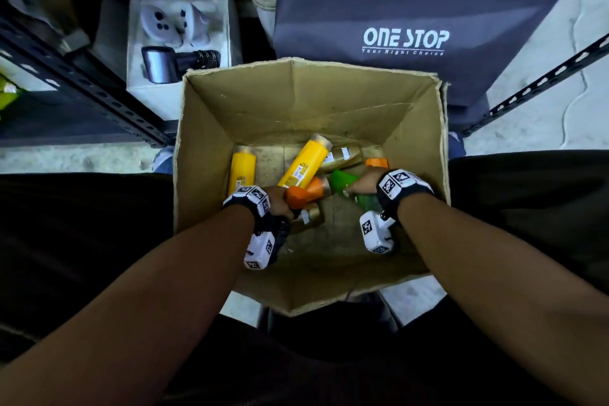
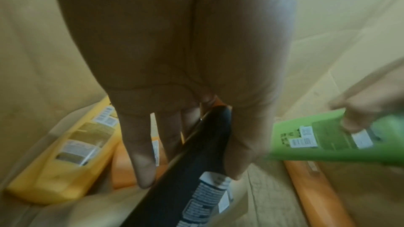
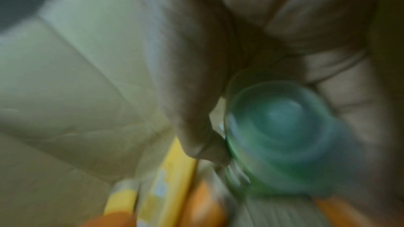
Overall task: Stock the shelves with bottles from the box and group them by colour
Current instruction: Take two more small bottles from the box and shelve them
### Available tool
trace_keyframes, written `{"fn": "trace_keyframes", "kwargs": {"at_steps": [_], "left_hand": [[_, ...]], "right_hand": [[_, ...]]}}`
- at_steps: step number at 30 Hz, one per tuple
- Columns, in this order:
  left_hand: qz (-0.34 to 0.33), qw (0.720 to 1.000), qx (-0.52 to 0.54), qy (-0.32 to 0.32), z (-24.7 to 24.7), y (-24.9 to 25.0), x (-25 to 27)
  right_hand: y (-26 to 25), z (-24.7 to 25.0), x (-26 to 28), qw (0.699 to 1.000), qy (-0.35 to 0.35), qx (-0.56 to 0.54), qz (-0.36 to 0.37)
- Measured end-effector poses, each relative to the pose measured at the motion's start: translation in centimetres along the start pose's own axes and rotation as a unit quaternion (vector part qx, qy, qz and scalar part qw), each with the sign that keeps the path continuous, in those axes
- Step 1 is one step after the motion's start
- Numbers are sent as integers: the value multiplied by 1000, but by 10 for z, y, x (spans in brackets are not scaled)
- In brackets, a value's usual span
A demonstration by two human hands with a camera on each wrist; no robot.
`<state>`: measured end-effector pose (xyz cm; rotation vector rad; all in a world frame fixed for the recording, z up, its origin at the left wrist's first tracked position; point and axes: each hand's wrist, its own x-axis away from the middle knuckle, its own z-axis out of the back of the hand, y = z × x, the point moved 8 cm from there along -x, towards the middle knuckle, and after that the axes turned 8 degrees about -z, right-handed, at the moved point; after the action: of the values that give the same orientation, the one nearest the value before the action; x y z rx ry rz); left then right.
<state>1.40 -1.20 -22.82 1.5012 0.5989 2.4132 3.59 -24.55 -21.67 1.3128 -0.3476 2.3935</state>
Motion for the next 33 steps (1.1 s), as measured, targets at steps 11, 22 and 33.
{"fn": "trace_keyframes", "kwargs": {"at_steps": [11,22,33], "left_hand": [[21,998,41,42,-2,-14,-3],[26,998,29,47,-2,-10,0],[-11,985,66,161,41,41,38]], "right_hand": [[-12,29,6,935,203,-290,28],[-18,25,14,940,183,-287,36],[-25,32,55,897,272,-333,105]]}}
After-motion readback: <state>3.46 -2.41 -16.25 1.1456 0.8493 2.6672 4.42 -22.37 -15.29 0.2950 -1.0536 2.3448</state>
